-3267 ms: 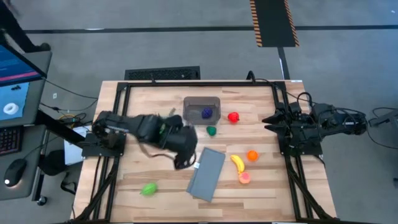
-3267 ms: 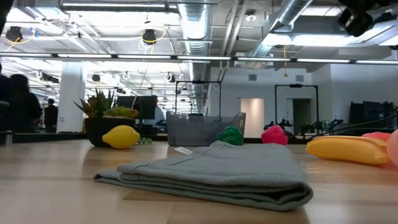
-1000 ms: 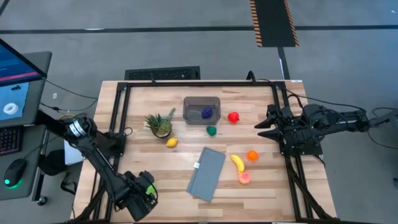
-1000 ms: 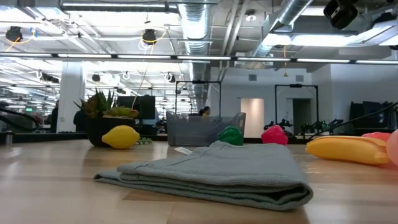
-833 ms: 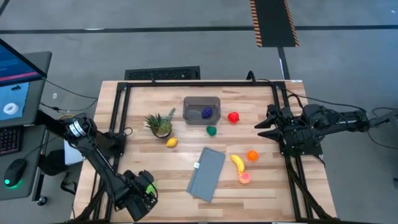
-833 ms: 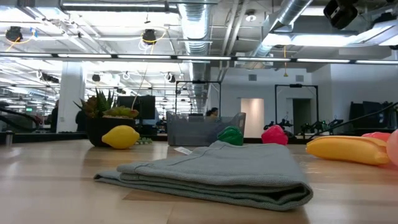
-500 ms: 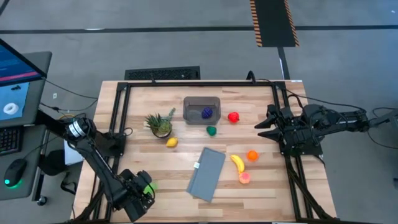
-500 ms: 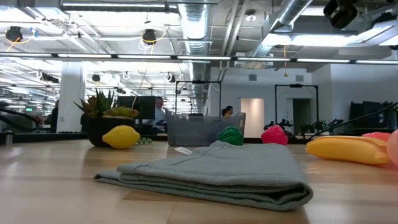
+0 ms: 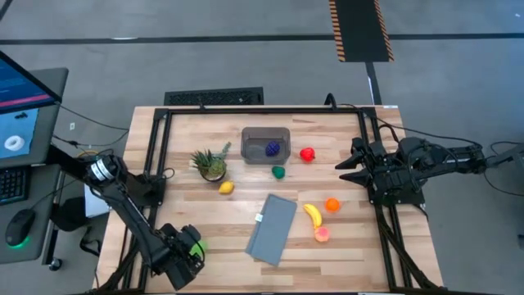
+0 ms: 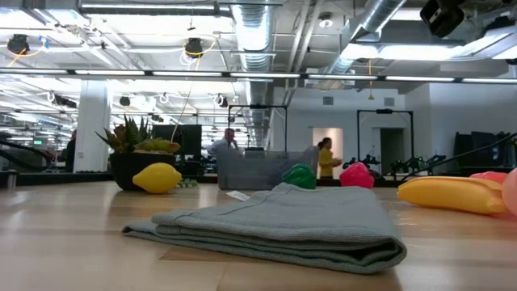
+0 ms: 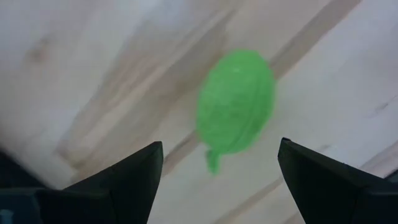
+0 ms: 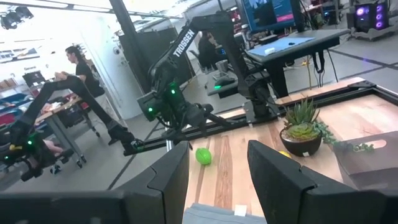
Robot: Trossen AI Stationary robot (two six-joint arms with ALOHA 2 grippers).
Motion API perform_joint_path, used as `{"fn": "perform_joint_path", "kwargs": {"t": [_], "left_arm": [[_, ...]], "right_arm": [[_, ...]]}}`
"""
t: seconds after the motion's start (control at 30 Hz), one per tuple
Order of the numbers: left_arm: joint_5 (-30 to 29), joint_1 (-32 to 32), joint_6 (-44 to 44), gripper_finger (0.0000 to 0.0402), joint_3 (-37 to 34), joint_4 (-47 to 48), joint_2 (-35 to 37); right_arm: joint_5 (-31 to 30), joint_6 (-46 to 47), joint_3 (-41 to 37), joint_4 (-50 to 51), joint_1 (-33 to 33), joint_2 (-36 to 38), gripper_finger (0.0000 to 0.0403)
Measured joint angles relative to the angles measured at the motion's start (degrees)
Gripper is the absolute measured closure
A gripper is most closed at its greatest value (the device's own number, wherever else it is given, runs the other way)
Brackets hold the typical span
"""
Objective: Pick and placing Produce into tupperware
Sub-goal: Put the melon into the black bin
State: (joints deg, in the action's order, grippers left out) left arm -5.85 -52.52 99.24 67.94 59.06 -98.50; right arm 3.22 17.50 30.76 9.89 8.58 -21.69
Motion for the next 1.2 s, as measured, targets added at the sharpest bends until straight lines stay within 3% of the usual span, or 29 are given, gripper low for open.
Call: {"fn": "perform_joint_path", "kwargs": {"t": [0.57,0.87,1.2], "left_arm": [[-0.73,1.39,-3.64,0.0095,-2.64,-2.54,-0.04],[-0.83,3.68,-9.70,0.0095,-2.64,-2.49,-0.04],[1.66,3.77,-11.55,0.0095,-2.62,-3.21,-0.04]], "right_arm": [[0.04,0.57,0.00,0.02,0.02,0.00,0.0217],[0.02,0.07,0.00,-0.02,0.02,0.00,0.0217],[0.02,0.40,0.00,-0.02,0.02,0.00,0.0217]]}}
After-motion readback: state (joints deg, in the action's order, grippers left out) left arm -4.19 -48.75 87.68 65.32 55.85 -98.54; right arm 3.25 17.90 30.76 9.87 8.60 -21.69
